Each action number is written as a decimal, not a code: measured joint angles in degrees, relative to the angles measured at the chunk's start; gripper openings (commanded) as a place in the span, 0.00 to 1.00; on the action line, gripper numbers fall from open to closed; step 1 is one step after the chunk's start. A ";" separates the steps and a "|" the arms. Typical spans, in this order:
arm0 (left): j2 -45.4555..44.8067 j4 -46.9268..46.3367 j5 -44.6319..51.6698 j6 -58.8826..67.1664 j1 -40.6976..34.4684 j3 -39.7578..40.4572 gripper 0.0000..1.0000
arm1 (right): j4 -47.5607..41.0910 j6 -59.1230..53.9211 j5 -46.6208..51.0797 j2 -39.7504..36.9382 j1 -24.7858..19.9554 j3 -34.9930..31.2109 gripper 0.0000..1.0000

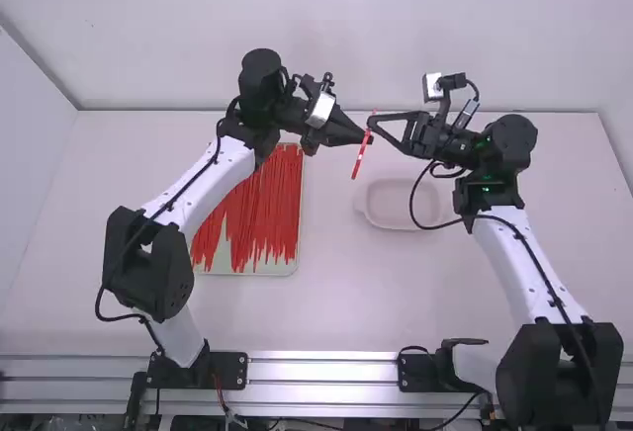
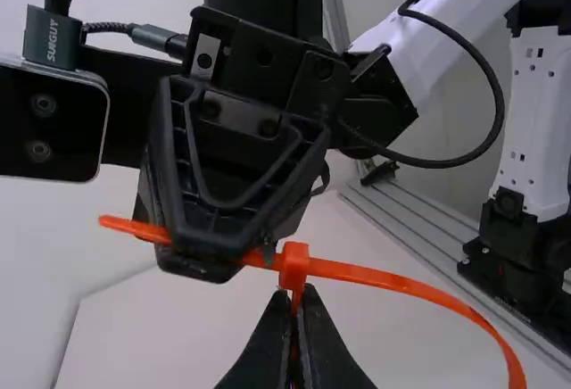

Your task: Fasten the cable tie

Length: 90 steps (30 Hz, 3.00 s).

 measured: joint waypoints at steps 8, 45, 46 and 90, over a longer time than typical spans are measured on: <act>-0.02 -2.69 -0.52 0.04 0.00 0.02 0.02 | -0.28 -1.51 -0.11 0.02 0.00 0.00 0.00; -2.64 -37.29 -9.29 27.26 -0.07 -12.72 0.02 | 14.05 8.20 -4.24 1.40 -0.81 -0.79 0.00; -2.64 -35.95 -9.27 26.47 -0.07 -13.84 0.02 | 14.08 8.59 -4.42 1.40 -0.81 -0.79 0.00; -5.46 38.95 -8.02 -40.61 1.03 -17.92 0.02 | 15.17 7.80 -6.05 1.27 0.31 1.36 0.65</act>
